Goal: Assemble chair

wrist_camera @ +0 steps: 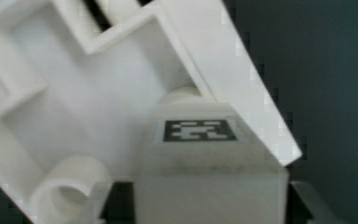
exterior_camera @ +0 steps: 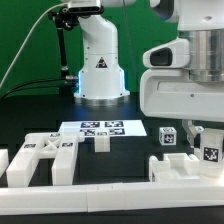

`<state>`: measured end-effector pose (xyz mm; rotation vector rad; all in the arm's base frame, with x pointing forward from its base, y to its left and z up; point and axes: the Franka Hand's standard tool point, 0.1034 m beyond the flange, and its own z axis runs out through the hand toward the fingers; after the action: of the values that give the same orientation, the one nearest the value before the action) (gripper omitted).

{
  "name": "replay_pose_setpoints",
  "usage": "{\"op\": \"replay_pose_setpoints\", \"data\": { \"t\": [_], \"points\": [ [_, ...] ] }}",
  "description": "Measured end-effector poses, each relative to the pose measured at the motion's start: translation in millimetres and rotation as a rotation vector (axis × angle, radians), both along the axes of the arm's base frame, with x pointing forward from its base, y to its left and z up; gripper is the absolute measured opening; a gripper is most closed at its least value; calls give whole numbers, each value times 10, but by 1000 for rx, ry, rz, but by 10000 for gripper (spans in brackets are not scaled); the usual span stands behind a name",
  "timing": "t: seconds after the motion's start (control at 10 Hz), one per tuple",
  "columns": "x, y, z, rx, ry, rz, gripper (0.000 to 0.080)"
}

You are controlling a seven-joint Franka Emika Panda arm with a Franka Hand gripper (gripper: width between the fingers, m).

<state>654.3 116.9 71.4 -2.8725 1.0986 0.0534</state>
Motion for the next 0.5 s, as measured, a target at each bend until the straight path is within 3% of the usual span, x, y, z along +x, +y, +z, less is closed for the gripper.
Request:
{"op": "replay_pose_setpoints", "data": {
  "t": [0.1, 0.3, 0.5],
  "points": [
    [-5, -3, -8, 0, -10, -180, 285],
    [-46, -36, -13, 61, -46, -460, 286],
    [-52, -30, -13, 67, -40, -528, 286]
  ]
}}
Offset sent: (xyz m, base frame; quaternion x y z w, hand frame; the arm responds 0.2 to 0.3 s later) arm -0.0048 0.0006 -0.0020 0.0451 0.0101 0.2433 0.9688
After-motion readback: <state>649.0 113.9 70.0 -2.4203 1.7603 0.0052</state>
